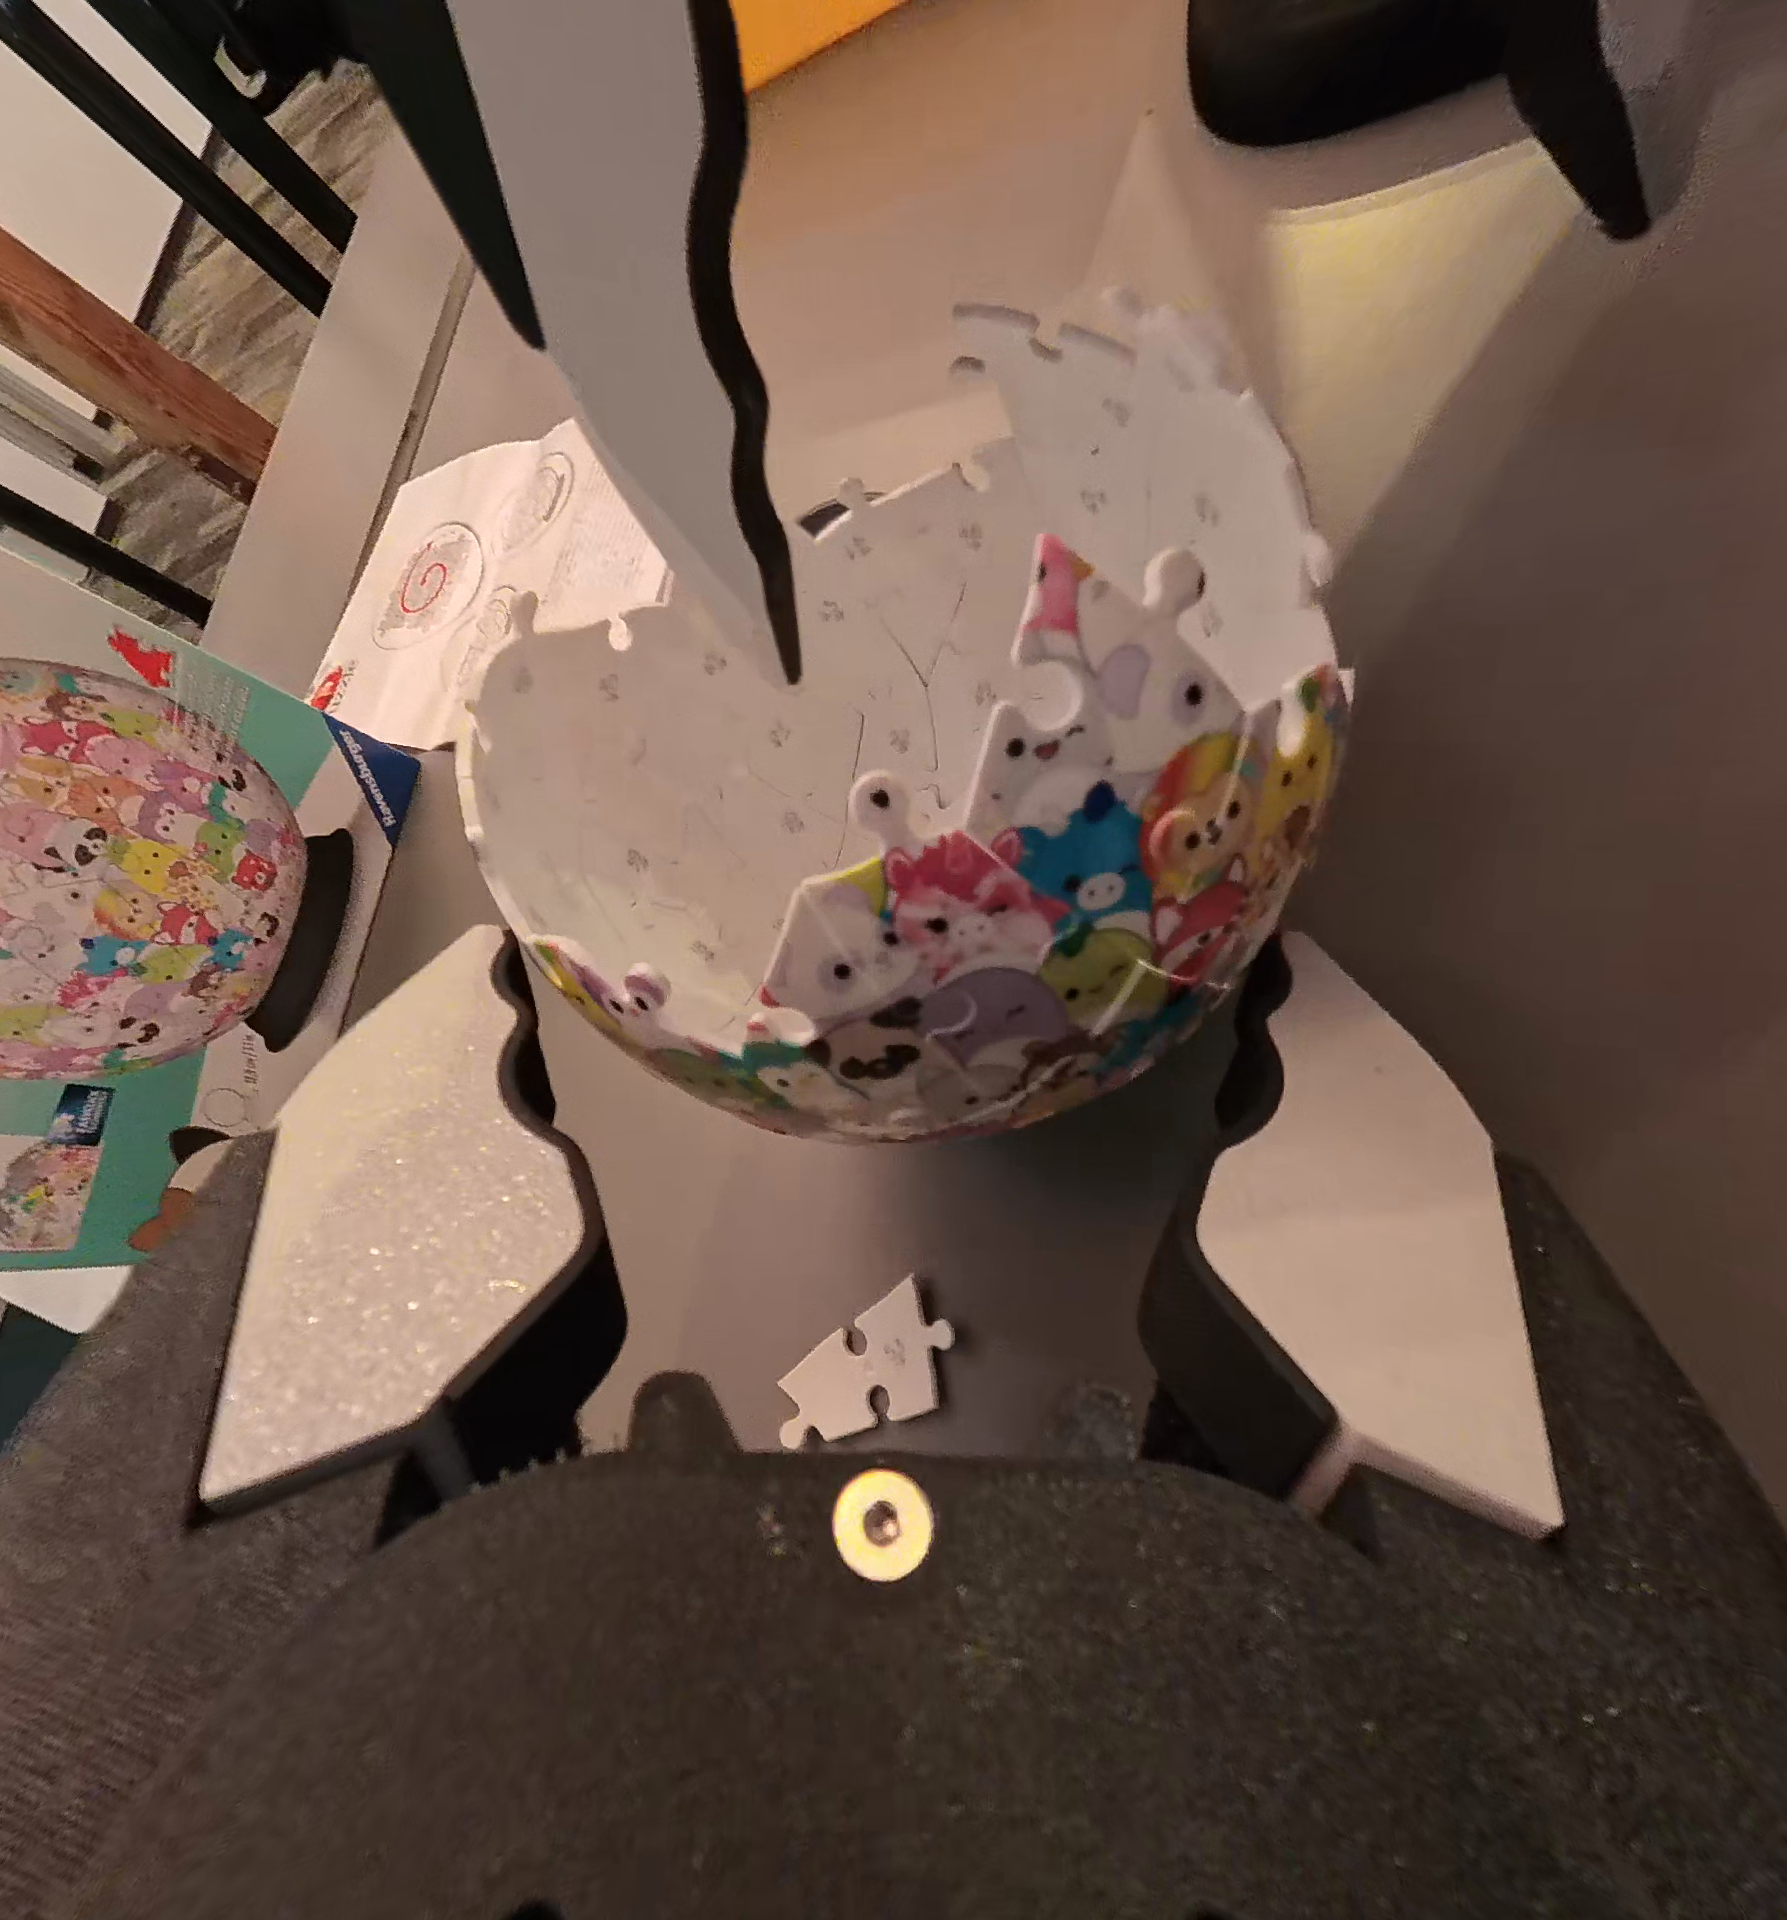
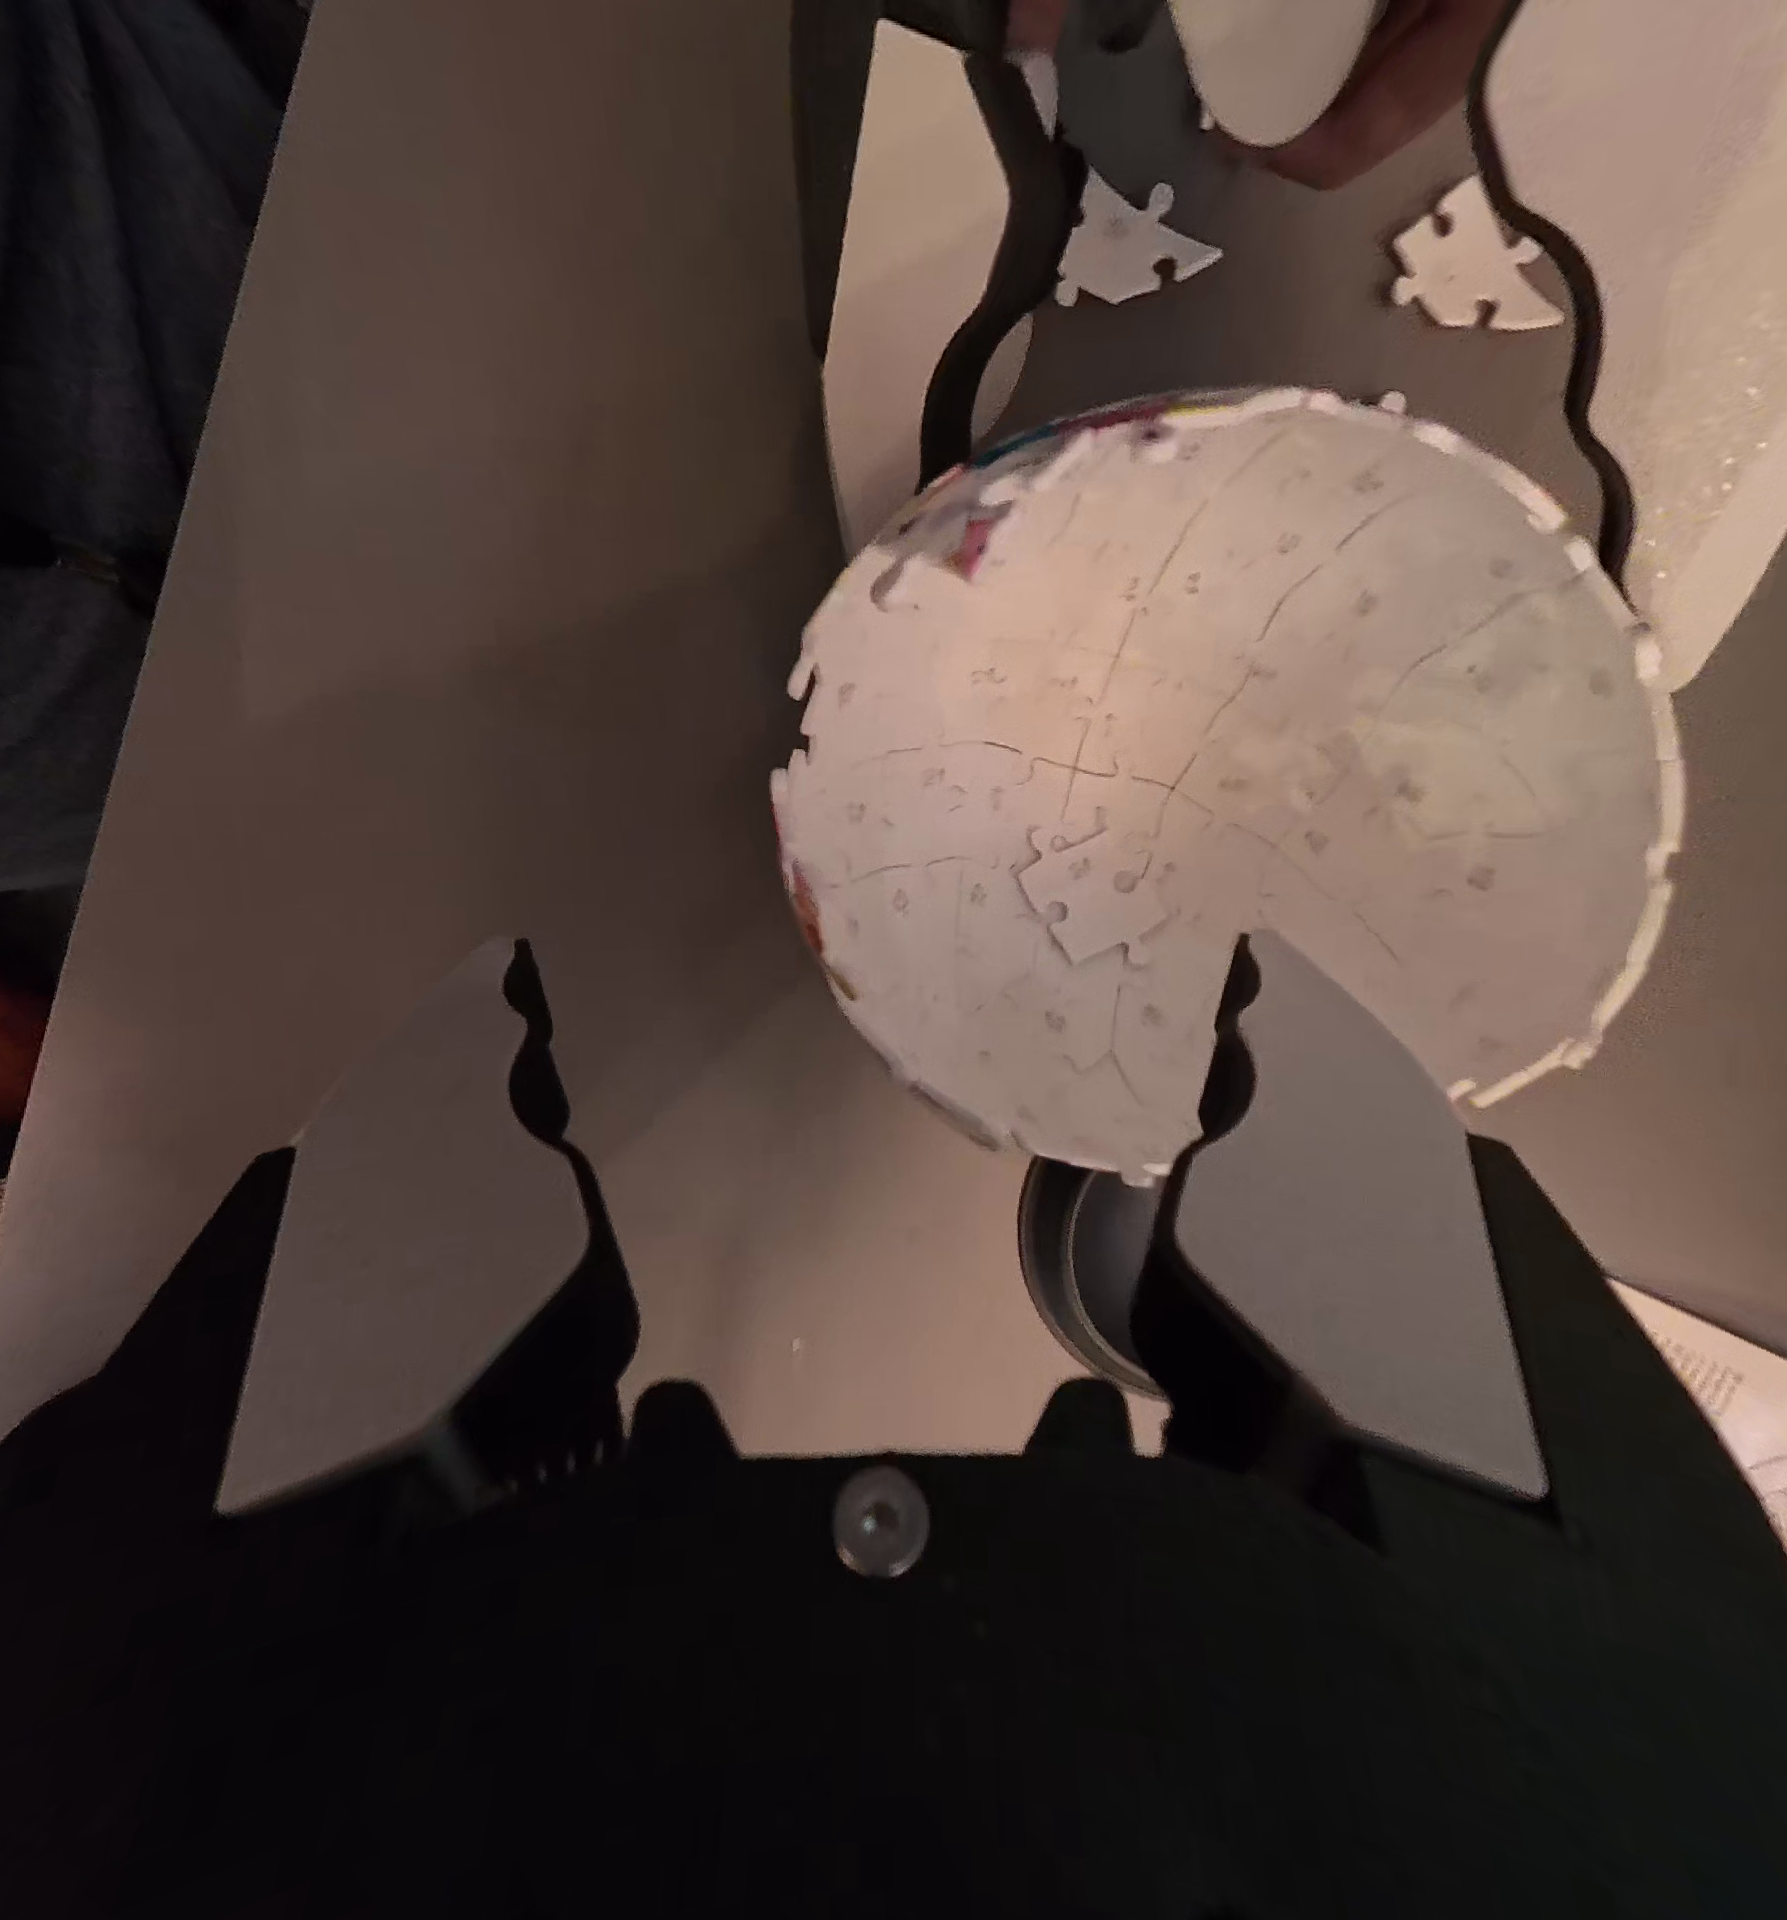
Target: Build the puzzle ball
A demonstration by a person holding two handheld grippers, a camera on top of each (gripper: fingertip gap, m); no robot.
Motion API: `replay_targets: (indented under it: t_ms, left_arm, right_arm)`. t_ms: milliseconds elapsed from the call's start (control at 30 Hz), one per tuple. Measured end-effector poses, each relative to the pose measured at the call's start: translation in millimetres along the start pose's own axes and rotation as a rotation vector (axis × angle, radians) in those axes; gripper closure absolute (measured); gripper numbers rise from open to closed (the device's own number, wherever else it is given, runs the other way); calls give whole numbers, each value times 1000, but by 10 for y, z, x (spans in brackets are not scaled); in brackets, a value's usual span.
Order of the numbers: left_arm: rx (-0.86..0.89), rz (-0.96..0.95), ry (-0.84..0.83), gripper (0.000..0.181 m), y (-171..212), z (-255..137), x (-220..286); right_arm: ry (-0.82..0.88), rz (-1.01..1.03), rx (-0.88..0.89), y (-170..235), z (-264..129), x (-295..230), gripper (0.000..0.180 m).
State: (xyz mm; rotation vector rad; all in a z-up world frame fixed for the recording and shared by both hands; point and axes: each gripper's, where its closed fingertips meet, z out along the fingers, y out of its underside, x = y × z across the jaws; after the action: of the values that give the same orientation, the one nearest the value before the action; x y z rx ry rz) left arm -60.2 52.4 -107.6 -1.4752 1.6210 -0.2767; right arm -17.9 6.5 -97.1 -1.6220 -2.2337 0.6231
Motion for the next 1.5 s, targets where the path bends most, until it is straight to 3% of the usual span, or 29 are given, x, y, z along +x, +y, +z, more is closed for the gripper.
replay_targets:
  t_ms: [600,1033,1500]
  left_arm:
    - [-89,116,-12,56,-39,33,-67]
    - [-65,97,-4,60,-67,23,-158]
    - [-82,178,-13,61,-85,48,-158]
  right_arm:
    - [-56,-118,-196,195,290,-53,56]
    - [-102,-52,-211,233,381,29,49]
    - [-175,12,-90,123,369,-29,41]
